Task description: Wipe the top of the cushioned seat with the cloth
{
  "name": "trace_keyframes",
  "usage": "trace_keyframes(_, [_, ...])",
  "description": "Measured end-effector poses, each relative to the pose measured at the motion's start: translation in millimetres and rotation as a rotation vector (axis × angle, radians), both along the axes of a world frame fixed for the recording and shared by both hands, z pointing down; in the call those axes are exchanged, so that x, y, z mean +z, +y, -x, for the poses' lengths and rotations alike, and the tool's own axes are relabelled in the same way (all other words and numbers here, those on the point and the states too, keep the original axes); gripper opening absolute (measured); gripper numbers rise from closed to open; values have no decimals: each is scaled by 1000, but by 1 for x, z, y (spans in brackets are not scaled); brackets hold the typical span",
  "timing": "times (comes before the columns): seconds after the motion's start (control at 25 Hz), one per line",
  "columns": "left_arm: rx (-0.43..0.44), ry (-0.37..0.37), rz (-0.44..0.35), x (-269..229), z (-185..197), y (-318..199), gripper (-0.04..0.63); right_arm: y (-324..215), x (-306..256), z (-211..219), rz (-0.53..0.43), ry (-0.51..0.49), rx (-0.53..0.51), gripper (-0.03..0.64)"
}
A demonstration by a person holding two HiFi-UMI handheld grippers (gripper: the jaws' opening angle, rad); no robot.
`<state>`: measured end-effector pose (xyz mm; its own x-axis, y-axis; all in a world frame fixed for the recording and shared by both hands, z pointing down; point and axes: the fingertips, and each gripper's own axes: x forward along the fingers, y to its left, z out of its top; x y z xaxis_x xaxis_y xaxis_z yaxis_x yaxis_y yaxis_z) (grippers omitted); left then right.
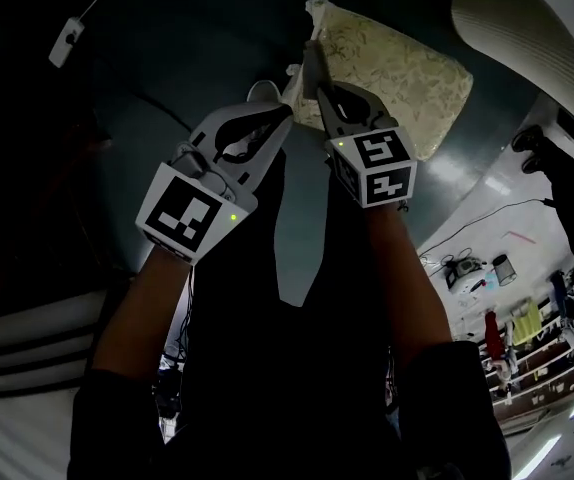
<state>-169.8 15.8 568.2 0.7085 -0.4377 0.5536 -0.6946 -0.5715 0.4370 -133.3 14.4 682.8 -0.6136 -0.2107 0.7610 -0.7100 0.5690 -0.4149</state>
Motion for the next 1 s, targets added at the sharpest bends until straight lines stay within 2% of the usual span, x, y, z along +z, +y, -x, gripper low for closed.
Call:
trace_keyframes(0.2, [-39,-11,5,2,23,11,6,10,7,21,18,-7,-28,34])
trace_keyframes(0.44, [-40,-22,22,9,27,26,8,19,34,-1,55,45,16,34])
trace_keyframes(0.68, [-5,-18,27,12,-14,21,7,17,50,-55,79,79,59,34])
trace_keyframes(1.0, [122,-8,35,12,-97,2,8,11,56,-139,98,95,171,34])
